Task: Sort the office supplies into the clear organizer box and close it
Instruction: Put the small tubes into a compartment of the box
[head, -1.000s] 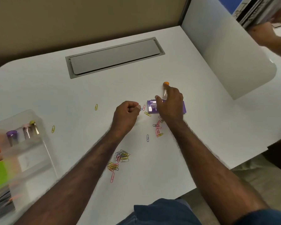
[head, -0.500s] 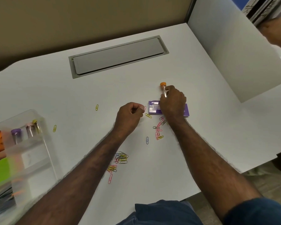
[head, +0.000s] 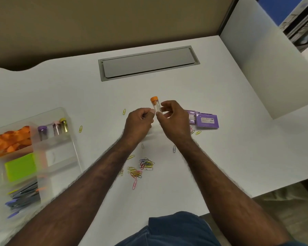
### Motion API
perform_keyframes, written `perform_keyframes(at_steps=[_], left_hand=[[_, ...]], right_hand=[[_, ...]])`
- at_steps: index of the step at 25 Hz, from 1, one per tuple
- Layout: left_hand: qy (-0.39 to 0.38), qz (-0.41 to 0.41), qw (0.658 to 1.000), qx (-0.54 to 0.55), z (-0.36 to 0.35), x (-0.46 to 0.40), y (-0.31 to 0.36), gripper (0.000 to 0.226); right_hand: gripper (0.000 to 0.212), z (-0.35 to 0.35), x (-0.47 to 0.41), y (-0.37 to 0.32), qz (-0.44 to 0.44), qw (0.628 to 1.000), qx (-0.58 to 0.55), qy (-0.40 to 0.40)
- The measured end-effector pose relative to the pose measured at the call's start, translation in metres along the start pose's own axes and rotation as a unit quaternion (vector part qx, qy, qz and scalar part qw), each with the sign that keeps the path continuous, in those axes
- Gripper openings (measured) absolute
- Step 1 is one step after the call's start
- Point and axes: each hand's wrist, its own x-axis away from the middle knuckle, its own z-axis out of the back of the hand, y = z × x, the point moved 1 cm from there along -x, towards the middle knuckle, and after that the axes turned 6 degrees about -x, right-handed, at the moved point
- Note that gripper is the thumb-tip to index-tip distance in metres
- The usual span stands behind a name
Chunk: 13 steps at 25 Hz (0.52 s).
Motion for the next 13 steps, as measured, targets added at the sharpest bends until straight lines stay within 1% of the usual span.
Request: perform_keyframes(at_steps=[3, 7, 13], left_hand=[[0.013, 0.001, 1.000, 0.025, 0.031, 0.008, -0.010, 0.019], [0.052, 0.004, 0.997, 0.050, 0.087, 0.021, -0.031, 0.020], [0.108, 0.022, 0.993, 0.042, 0.179, 0.033, -0.073, 0.026]], right_hand=[[0.033, -0.022, 0.029, -0.031, 0.013, 0.999, -0.028, -0.029], [0.025, -0.060, 0.064, -0.066, 0.025, 0.997, -0.052, -0.058], [0.023, -0.133, 0.102, -0.116, 0.045, 0.988, -0.082, -0.123]])
